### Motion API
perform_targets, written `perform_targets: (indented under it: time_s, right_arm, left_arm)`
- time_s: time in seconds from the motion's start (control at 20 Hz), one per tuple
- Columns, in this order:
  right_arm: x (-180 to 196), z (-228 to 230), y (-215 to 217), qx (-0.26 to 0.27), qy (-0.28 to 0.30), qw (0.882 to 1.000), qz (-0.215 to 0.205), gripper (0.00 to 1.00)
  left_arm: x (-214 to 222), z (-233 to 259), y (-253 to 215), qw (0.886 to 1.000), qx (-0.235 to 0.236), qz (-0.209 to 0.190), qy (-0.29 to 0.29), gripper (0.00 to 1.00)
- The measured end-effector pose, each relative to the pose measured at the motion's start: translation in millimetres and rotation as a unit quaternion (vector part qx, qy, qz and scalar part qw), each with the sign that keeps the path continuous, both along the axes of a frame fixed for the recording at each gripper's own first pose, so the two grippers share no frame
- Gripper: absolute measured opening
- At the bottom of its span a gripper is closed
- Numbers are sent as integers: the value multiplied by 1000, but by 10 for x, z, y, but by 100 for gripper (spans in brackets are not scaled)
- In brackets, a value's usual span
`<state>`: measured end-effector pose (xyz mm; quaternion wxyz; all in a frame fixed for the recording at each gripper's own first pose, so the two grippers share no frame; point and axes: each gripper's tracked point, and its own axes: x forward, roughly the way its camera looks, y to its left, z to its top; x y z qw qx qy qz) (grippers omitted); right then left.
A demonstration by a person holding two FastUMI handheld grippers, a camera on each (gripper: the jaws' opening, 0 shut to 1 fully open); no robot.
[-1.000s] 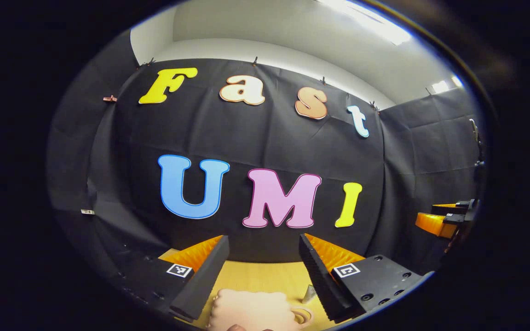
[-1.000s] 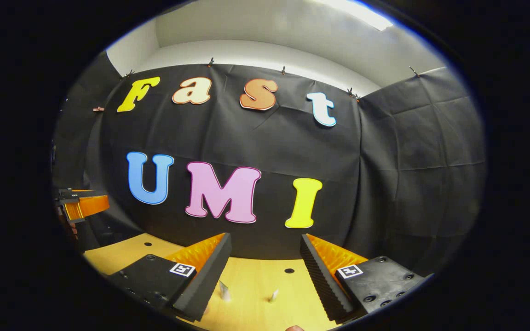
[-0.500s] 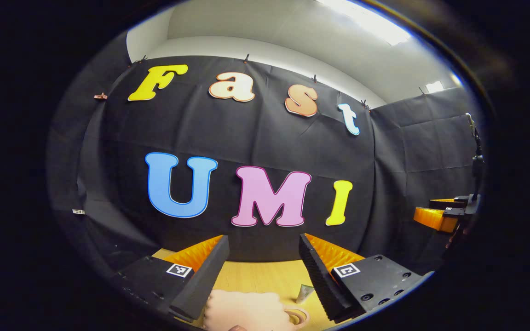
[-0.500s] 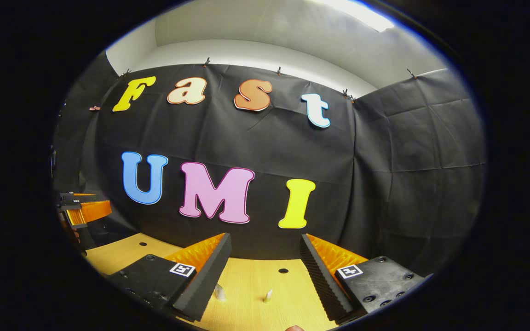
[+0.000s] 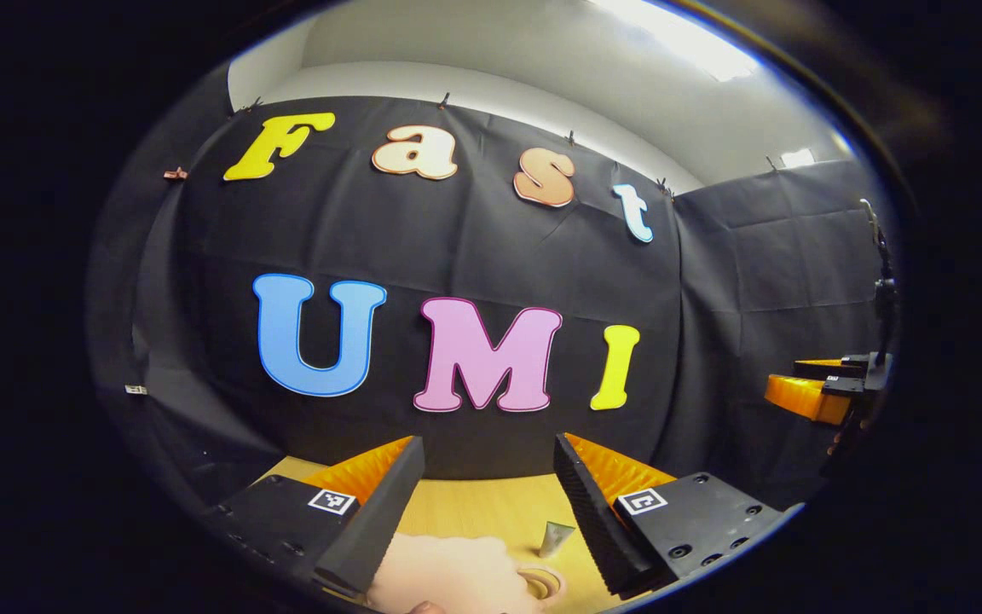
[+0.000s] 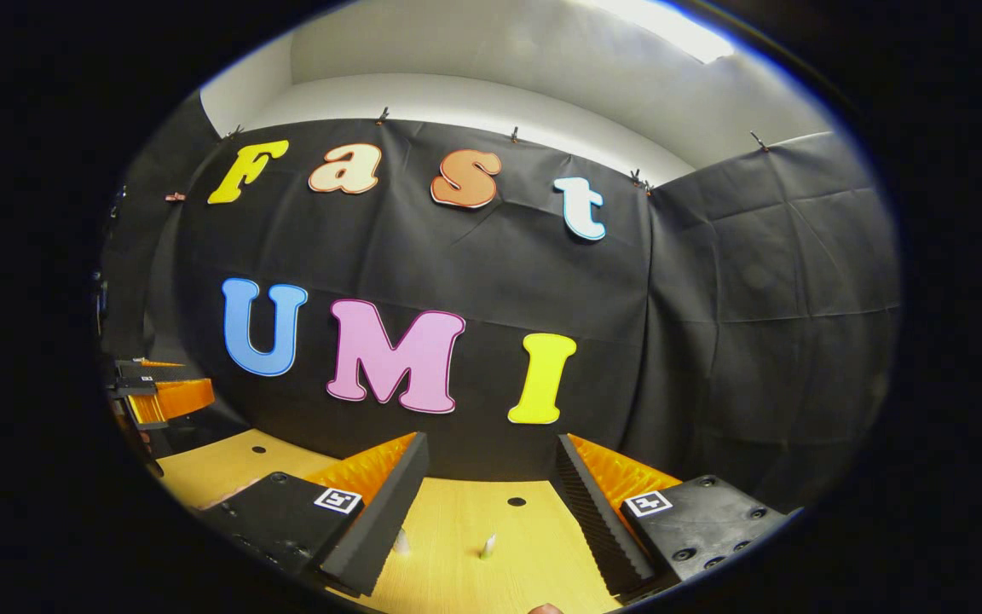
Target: First open the suitcase, pack the skin care products into it, and then close the suitcase.
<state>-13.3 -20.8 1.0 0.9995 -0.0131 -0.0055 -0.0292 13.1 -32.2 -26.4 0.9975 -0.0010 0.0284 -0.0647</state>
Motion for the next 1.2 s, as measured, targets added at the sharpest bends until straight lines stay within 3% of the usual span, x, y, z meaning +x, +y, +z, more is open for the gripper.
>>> perform_targets:
  time_s: [0.3, 0.5, 0.6, 0.75, 0.9, 1.1, 1.2]
  right_arm:
    - [83, -150, -101, -1, -2, 1000, 18, 95]
    - [243, -284, -249, -9, -8, 999, 48, 95]
    - [334, -369, -327, -11, -15, 998, 63, 96]
    - [561, -631, -538, -15, -5, 997, 72, 96]
    - [716, -838, -716, -6, -4, 996, 84, 95]
    - [926, -1302, -951, 6, 36, 995, 89, 96]
    - [1054, -1412, -1034, 17, 44, 995, 93, 96]
  left_arm:
    - [56, -501, -305, 995, -42, -27, 87, 96]
    - [124, -1061, -765, 983, -31, -63, 170, 96]
    - [150, -1509, -977, 966, -48, -70, 243, 96]
    - [225, -2133, -1080, 930, -77, -40, 357, 96]
    - [274, -2671, -1164, 896, -47, -29, 442, 96]
    - [280, -3226, -1214, 852, 21, -17, 523, 97]
    - [262, -3434, -1267, 832, 31, -10, 554, 97]
